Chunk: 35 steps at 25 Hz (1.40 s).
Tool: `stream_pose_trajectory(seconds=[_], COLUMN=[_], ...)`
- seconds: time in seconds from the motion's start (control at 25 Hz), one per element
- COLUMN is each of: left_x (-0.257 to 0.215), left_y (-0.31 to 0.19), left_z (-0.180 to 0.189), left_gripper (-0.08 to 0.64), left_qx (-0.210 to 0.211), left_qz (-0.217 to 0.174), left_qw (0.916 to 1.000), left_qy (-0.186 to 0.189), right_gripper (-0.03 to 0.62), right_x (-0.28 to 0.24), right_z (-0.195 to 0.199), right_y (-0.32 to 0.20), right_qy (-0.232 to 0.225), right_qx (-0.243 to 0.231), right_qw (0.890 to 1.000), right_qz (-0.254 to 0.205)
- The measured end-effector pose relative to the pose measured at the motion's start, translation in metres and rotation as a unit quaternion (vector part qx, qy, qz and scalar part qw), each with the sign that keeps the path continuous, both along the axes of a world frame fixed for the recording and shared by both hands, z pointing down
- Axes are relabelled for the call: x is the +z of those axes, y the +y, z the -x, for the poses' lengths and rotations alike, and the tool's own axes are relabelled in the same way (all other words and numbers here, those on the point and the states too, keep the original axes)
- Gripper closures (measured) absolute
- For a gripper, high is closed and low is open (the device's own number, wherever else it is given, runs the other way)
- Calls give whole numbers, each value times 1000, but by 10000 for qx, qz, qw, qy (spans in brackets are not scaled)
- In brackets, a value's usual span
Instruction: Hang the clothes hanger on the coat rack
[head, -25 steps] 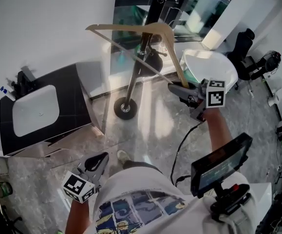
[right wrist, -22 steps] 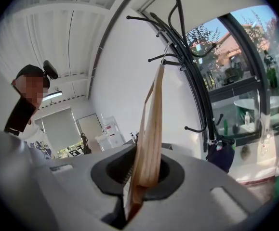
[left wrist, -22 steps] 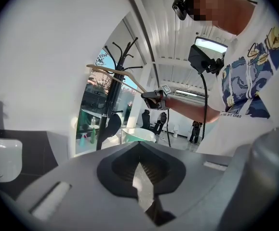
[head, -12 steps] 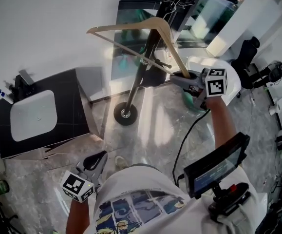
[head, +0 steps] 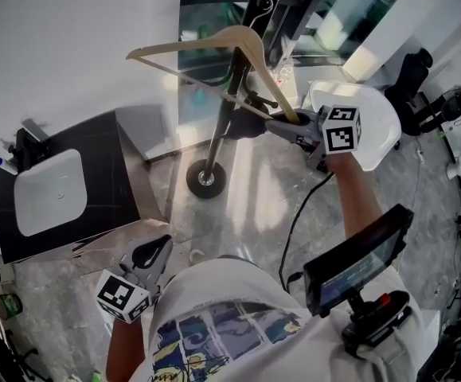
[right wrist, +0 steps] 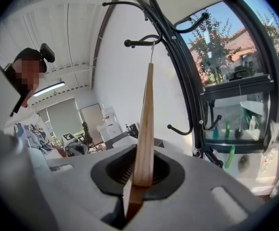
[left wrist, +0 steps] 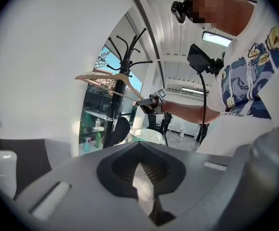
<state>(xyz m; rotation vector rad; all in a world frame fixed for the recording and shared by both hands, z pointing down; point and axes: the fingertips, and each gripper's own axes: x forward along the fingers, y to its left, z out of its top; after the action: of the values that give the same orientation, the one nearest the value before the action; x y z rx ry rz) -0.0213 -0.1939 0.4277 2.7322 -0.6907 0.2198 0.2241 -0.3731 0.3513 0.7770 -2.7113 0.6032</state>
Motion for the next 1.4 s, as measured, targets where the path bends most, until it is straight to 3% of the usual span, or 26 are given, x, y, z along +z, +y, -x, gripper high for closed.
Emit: stream_pose_trajectory(seconds=[0.4, 0.64, 0.84, 0.96, 1.08, 1.4], left_x=[-8, -6, -4, -9, -8, -11], left_y=[-22, -26, -25, -26, -23, 1], left_z=[-22, -30, -30, -29, -25, -13], left_gripper=[557, 557, 557, 557, 557, 557], left_qx=[113, 213, 238, 230, 237, 472], left_qz=[-66, -35, -33, -15, -4, -14], left_qw=[9996, 9993, 9992, 9991, 9991, 9986], left_qy=[-247, -320, -320, -345, -346, -258], right_gripper=[555, 554, 546, 492, 478, 431], right_x=[17, 20, 20, 23, 32, 53], right_z=[-4, -16, -34, -46, -59, -83], right_y=[-19, -35, -43, -49, -50, -12], right_qy=[-320, -640, -771, -743, -757, -661], right_qx=[-57, 211, 548, 837, 1153, 1937], right_qw=[9990, 9960, 9922, 9903, 9873, 9768], right_qz=[-306, -589, -817, -822, -789, -634])
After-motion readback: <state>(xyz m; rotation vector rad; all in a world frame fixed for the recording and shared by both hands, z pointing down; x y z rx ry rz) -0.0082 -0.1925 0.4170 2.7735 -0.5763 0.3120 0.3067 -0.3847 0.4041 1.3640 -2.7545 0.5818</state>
